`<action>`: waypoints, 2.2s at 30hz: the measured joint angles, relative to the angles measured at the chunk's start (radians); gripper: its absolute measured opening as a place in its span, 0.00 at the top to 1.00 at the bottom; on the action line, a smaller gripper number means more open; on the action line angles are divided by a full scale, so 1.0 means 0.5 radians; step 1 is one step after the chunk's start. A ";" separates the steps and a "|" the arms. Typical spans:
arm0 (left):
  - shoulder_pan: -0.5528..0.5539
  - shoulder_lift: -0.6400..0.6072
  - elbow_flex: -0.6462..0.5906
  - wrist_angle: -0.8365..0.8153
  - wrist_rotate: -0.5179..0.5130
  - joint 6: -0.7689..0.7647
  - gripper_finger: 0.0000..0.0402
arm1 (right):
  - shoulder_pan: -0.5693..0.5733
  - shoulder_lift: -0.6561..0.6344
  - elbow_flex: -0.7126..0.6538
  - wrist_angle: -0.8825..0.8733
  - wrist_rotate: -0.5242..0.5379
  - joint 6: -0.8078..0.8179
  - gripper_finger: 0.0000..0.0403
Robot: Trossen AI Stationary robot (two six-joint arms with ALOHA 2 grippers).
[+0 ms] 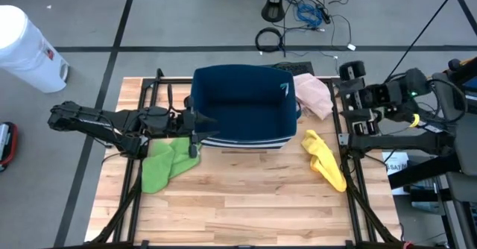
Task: Fold towel
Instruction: Fold the yellow towel
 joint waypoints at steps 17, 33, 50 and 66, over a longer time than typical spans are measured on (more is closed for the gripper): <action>-0.003 0.002 -0.001 0.384 0.027 0.123 0.59 | 0.089 0.382 -0.003 -0.713 -0.008 -0.243 0.60; -0.322 -0.005 -0.001 0.372 0.583 0.128 0.59 | 0.474 0.223 -0.002 -0.262 -0.038 -0.120 0.60; -0.488 0.054 -0.001 -0.442 0.487 -0.470 0.59 | 0.643 0.230 -0.002 -2.084 0.220 0.344 0.60; -0.480 0.192 -0.001 -0.477 0.471 -0.389 0.59 | 0.829 0.312 -0.002 -2.110 0.481 0.336 0.60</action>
